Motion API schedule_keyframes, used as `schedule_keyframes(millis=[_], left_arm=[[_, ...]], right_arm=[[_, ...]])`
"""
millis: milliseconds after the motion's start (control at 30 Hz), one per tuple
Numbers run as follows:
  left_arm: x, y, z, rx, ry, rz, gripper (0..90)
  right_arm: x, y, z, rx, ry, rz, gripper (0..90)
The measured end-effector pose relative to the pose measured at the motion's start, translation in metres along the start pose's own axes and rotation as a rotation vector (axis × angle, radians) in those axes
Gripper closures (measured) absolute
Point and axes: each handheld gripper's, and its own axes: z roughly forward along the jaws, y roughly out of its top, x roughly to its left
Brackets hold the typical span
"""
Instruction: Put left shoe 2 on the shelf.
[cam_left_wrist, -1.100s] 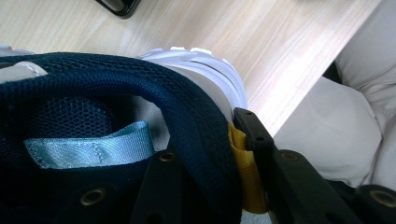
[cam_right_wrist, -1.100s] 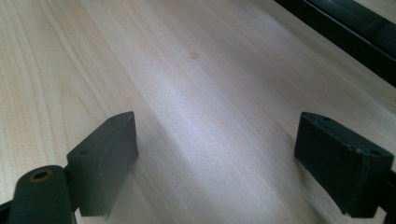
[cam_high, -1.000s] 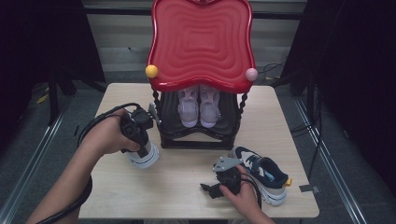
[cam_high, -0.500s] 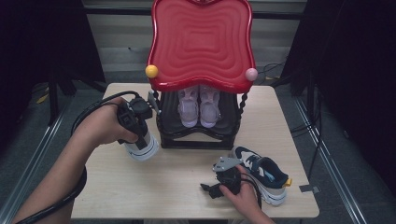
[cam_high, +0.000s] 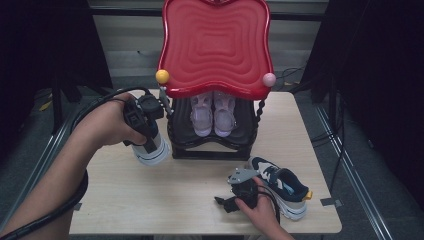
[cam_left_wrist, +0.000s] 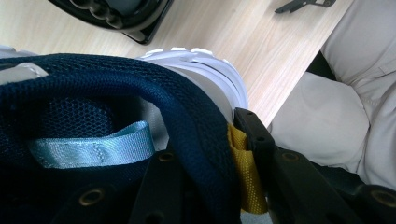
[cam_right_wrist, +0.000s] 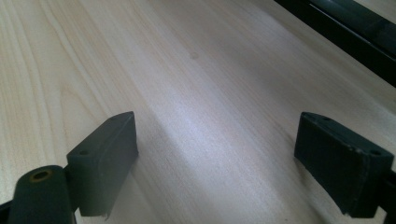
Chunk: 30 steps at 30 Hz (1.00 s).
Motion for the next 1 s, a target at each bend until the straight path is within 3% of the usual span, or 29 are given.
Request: schedule_keyframes(millis=[267,500,1000], left_arm=[[0.0,0.0,-0.017,-0.013,0.022,0.017,73.1],[0.0,-0.001,-0.031,-0.009,0.037,0.055,73.1],[0.002,0.002,-0.058,-0.02,0.091,0.063,72.9]], right_arm=[[0.0,0.0,0.0,-0.001,0.0,0.0,12.7],[0.0,0.0,0.001,-0.009,-0.004,0.002,12.8],[0.0,0.0,0.001,-0.009,-0.003,0.003,12.8]])
